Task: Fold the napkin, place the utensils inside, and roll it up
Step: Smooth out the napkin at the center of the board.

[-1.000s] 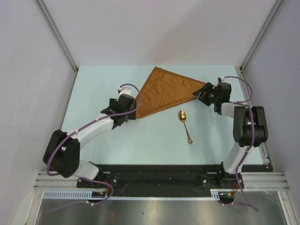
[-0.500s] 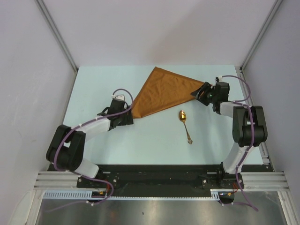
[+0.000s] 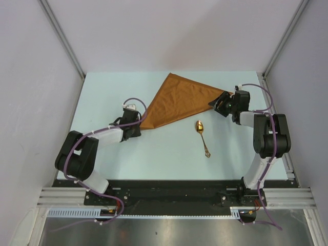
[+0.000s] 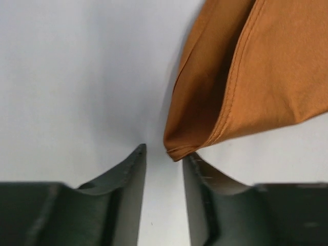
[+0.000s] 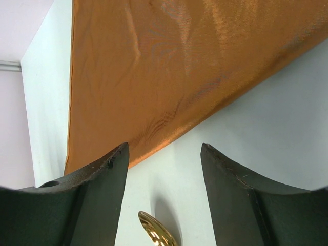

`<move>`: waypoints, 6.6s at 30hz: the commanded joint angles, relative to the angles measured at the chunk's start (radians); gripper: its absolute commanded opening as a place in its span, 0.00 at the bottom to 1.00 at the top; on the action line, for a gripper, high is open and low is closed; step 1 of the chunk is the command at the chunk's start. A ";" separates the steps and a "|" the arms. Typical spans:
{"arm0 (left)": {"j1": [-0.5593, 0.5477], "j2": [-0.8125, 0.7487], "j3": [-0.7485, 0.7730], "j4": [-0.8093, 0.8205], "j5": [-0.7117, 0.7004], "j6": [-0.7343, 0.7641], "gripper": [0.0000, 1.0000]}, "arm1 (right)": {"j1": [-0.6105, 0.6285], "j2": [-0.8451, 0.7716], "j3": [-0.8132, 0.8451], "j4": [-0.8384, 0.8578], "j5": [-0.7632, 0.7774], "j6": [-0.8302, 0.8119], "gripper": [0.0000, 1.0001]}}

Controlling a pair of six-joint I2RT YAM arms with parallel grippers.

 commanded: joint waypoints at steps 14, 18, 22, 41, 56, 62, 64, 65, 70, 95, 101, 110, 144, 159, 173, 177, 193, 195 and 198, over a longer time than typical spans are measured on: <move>-0.144 0.033 0.170 -0.170 -0.274 0.139 0.00 | -0.047 0.013 0.034 0.037 -0.023 -0.026 0.63; -0.245 0.120 0.254 -0.336 -0.417 0.180 0.00 | -0.067 0.055 0.064 0.035 -0.030 -0.027 0.63; -0.326 0.258 0.363 -0.527 -0.642 0.194 0.00 | -0.076 0.072 0.080 0.032 -0.035 -0.027 0.63; -0.344 0.089 0.365 -0.602 -0.511 0.374 0.86 | -0.112 0.053 0.078 0.036 -0.079 -0.027 0.63; -0.044 0.158 0.700 -0.309 0.198 0.201 0.77 | -0.110 -0.169 -0.017 -0.071 -0.018 -0.090 0.63; -0.012 0.484 1.093 -0.344 0.296 0.187 0.68 | -0.066 -0.348 -0.078 -0.177 0.071 -0.152 0.64; -0.006 0.585 1.214 -0.382 0.313 0.179 0.65 | -0.040 -0.391 -0.078 -0.226 0.114 -0.181 0.64; -0.003 0.616 1.242 -0.392 0.328 0.158 0.65 | -0.014 -0.398 -0.075 -0.241 0.131 -0.190 0.64; 0.002 0.645 1.219 -0.340 0.409 0.116 0.68 | 0.052 -0.361 -0.012 -0.273 0.160 -0.227 0.64; 0.195 -0.287 0.380 -0.255 0.408 -0.054 0.98 | 0.559 0.489 1.001 -0.766 0.663 -0.550 0.70; 0.288 -0.341 0.363 -0.318 0.505 0.016 0.98 | 0.560 0.561 1.083 -0.810 0.626 -0.552 0.72; 0.371 -0.334 0.346 -0.301 0.560 0.030 0.98 | 0.533 0.681 1.227 -0.907 0.559 -0.520 0.72; 0.445 -0.281 0.332 -0.309 0.660 0.035 0.98 | 0.479 0.859 1.456 -0.948 0.519 -0.380 0.72; 0.456 -0.266 0.323 -0.301 0.689 0.027 0.98 | 0.476 0.926 1.554 -0.912 0.482 -0.299 0.74; 0.476 -0.288 0.303 -0.278 0.686 0.020 0.99 | 0.483 0.803 1.474 -0.824 0.421 -0.325 0.76; 0.476 -0.292 0.297 -0.272 0.686 0.016 0.99 | 0.522 0.643 1.313 -0.708 0.450 -0.424 0.76; 0.476 -0.304 0.289 -0.258 0.698 0.007 0.99 | 0.646 0.586 1.212 -0.889 0.697 -0.531 0.78; 0.474 -0.309 0.288 -0.258 0.698 0.009 0.99 | 0.646 0.592 1.209 -0.895 0.697 -0.524 0.78; 0.474 -0.309 0.289 -0.258 0.700 0.010 0.99 | 0.645 0.606 1.207 -0.904 0.698 -0.517 0.78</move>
